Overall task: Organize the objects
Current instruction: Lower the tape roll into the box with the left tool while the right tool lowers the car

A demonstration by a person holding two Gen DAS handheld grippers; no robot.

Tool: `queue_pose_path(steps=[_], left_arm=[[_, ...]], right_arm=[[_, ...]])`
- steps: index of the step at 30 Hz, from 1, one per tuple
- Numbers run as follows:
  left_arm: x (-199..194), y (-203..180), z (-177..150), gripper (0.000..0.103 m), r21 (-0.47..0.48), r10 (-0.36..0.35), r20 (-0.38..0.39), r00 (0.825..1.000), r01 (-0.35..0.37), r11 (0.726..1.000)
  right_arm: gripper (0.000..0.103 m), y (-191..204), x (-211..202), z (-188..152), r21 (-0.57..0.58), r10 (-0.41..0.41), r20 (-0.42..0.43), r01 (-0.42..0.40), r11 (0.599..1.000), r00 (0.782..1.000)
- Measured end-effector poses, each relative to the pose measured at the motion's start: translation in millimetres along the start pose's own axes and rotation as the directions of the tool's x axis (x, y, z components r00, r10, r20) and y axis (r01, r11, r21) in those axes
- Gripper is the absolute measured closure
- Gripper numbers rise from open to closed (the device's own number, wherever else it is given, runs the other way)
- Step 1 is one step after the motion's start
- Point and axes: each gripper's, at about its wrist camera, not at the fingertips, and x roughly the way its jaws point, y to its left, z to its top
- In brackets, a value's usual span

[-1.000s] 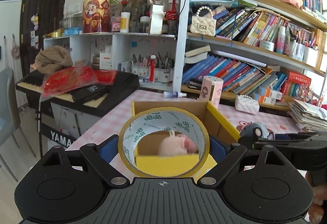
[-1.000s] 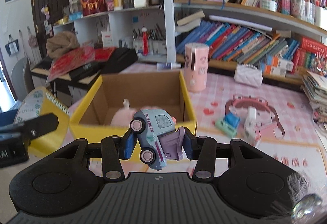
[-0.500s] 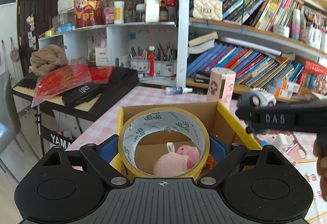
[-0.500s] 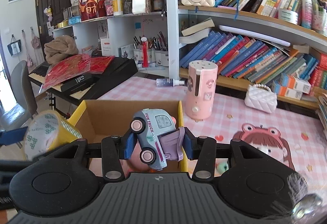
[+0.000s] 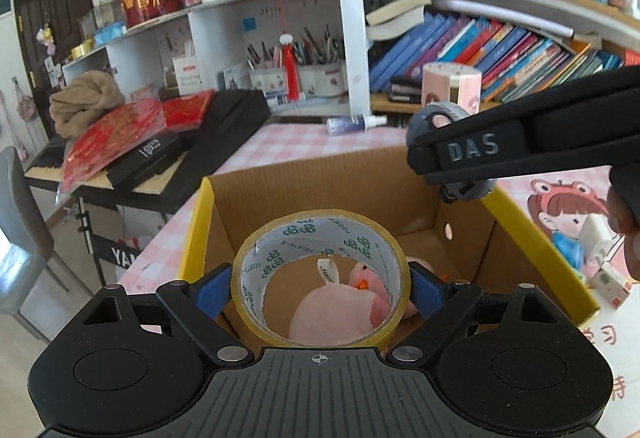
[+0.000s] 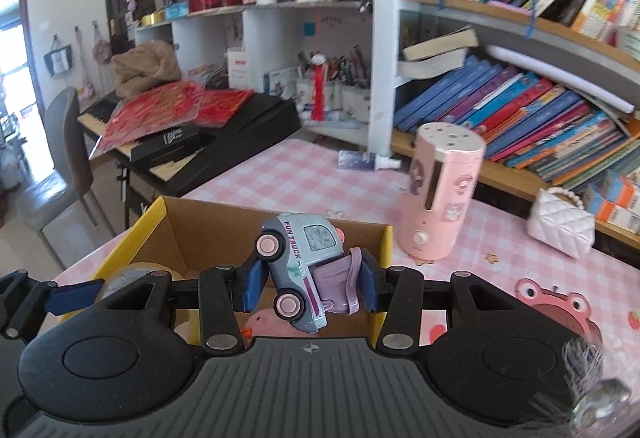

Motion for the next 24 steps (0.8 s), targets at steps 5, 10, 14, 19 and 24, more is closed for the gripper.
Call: queue_pose_path(steps=[5,10,14,19,24], left_arm=[[12.1,-3.1,5.2,0.011,0.009,0.019,-0.032,0.999,-0.018,1.0],[21.5,-7.3,10.7,0.011,0.028,0.021,-0.057,0.998,-0.019,0.999],[26.0,-7.4,13.8,0.011,0.032,0.023,-0.063,0.998,-0.021,0.999],[24.6,-4.8,16.7,0.01,0.036,0.044,-0.021,0.999,-0.044,0.998],[16.7,-2.2,20.2,0.009,0.025,0.04,0.012,0.999,-0.04,0.999]], right_arm=[[0.059,2.9,20.6,4.6,-0.046,0.028,-0.041,-0.029,0.999,0.999],[0.059,3.3,40.5,8.8,-0.079,0.045,-0.087,-0.052,0.996,0.995],[0.059,5.8,54.2,10.3,-0.113,0.061,-0.125,-0.075,0.991,0.99],[0.059,6.3,65.1,11.0,-0.126,0.071,-0.161,-0.092,0.988,0.984],[0.059,6.3,73.3,10.2,-0.125,0.077,-0.193,-0.103,0.987,0.978]])
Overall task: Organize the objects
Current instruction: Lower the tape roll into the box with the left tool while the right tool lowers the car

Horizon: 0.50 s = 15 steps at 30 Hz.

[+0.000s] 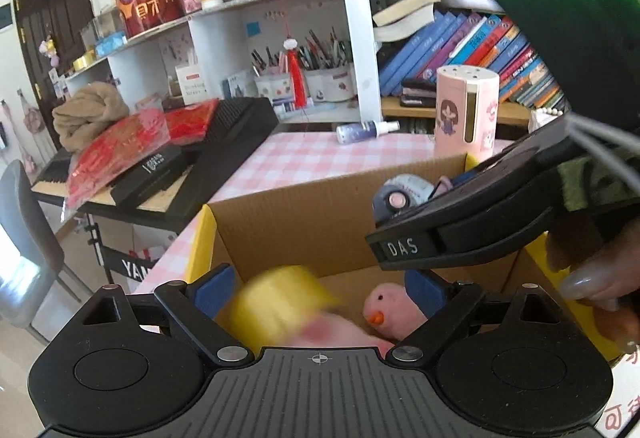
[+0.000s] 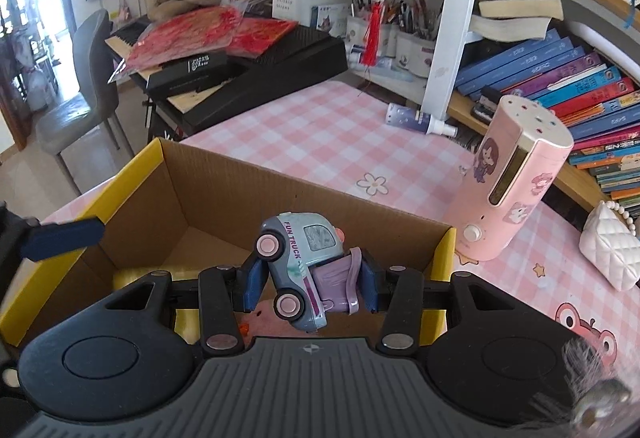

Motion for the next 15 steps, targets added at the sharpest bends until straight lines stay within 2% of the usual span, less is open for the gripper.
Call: queue_pose_path(steps=[15], left_arm=[[-7.9,6.7,-7.5,0.009,-0.036,-0.005,-0.01,1.0,0.004,0.999]], right_arm=[[0.059,-5.2,23.3,-2.4,-0.017,0.002,-0.093,-0.004,1.0,0.996]])
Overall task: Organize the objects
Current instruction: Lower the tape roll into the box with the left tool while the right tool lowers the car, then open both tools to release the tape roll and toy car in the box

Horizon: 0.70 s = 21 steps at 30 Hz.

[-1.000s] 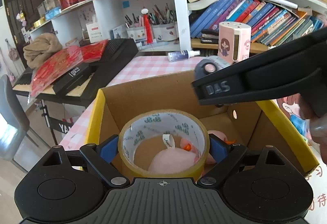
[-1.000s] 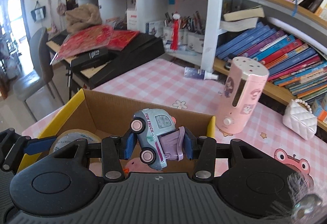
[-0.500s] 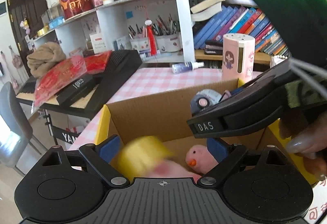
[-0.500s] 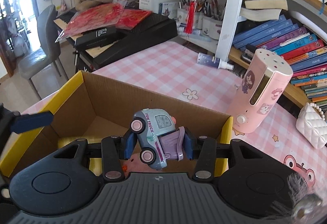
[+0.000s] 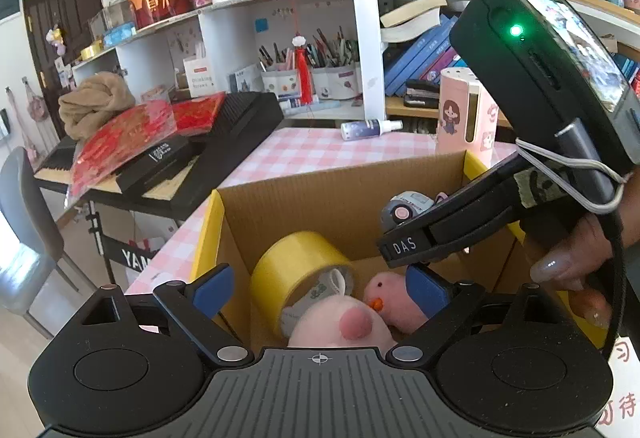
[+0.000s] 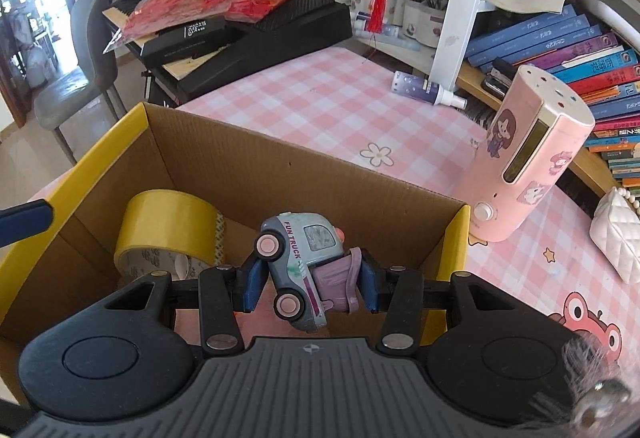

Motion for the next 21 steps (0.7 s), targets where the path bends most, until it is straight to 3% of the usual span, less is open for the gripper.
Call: queue_pose_path(steps=[21], left_arm=[[-5.8,0.1,-3.9,0.009,-0.049,0.014,-0.009,1.0,-0.015,0.999]], right_arm=[[0.056,3.7,1.5,-2.7,-0.062,-0.034,0.014,0.035,0.998,0.999]])
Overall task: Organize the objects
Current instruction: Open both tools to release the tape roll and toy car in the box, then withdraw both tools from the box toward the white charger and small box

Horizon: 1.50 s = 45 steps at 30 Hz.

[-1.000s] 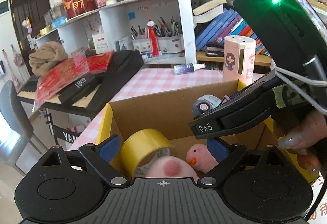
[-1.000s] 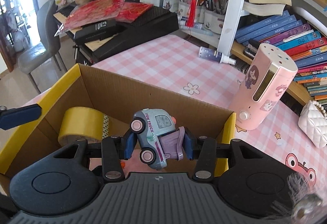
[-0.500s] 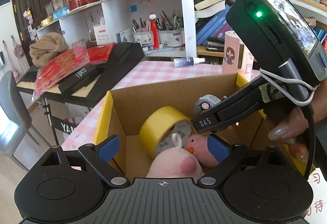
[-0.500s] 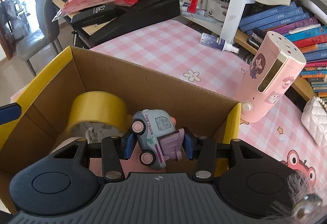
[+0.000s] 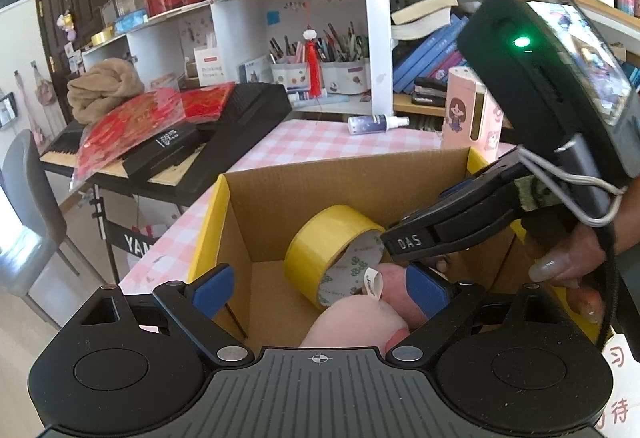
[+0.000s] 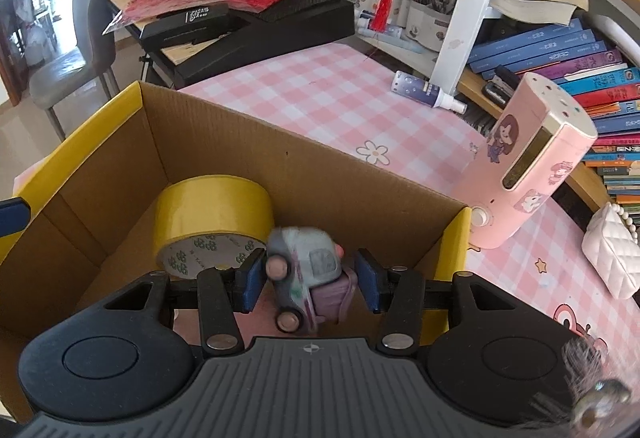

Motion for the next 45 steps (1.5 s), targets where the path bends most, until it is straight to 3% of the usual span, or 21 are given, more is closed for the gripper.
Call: queue_pose_path(steps=[10,25,28,36,45], left_arm=[[-31.2,10.3,-4.3,0.004,-0.034,-0.008,0.07,0.998,0.01,0.999],[-86.5,37.6,-37.5,0.003,-0.088,-0.018,0.106,0.994,0.028,0.996],[-95.2,41.4,-48.5,0.003,-0.092,-0.018,0.097,0.995,0.027,0.995],[-116.6,45.3,-83.0,0.003,-0.081,-0.011,0.053,0.999,0.016,0.997],[-142.3,42.7,-117.7,0.003,-0.066,0.0,-0.002,1.0,-0.001,0.998]], right_arm=[[0.05,-2.4,-66.1,-15.9,0.079,-0.04,0.165,0.027,0.997,0.986],[0.042,21.8,-163.4,-78.7,0.268,-0.218,0.316,0.133,0.954,0.924],[0.041,29.4,-174.3,-97.1,0.293,-0.245,0.31,0.152,0.944,0.919],[0.04,53.7,-187.4,-149.9,0.321,-0.267,0.248,0.181,0.93,0.931],[0.027,89.0,-195.8,-204.1,0.318,-0.312,0.19,0.242,0.917,0.931]])
